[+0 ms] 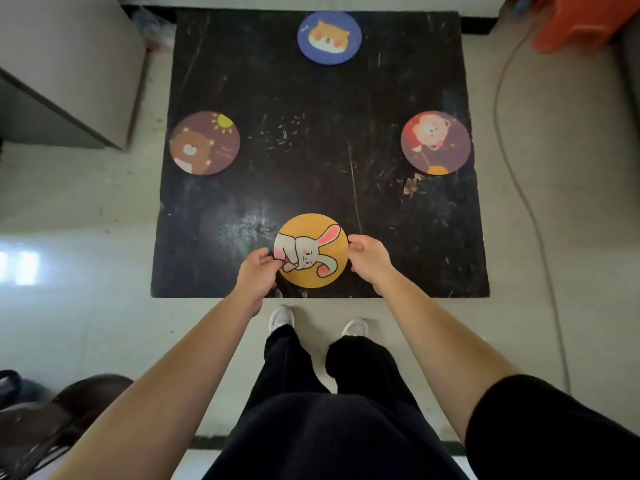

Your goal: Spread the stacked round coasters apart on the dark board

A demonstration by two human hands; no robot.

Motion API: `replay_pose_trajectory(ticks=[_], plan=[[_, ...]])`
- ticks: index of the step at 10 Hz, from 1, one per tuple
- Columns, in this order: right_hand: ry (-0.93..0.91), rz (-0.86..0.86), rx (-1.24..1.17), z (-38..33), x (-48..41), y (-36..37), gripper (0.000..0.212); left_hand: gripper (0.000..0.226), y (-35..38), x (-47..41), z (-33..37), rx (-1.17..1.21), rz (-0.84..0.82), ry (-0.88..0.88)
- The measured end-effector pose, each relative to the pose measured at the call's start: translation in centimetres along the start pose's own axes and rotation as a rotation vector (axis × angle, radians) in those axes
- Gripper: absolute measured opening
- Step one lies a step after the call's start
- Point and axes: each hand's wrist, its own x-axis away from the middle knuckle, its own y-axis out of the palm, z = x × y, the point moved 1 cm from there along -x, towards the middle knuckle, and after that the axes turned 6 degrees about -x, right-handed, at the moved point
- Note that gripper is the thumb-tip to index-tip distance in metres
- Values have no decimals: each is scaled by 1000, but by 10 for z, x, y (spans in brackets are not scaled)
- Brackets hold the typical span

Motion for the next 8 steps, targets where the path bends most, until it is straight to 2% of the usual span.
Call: replay_pose_trajectory(ticks=[1, 3, 6, 7, 8], plan=[[34, -16, 33, 6, 3, -1, 49, 16, -2, -1, 0, -46, -42, 6], [-24, -90, 112, 15, 12, 5, 32, 20, 4, 2, -1, -158, -168, 0], [-74, -98, 85, 26, 28, 8, 47, 17, 4, 9, -9, -162, -216, 35], [-29, -87, 200, 21, 27, 3, 40, 16, -1, 6, -4, -271, -199, 131], [-83, 29, 350, 2, 28, -10, 59, 28, -8, 7, -6, -657, -149, 251]])
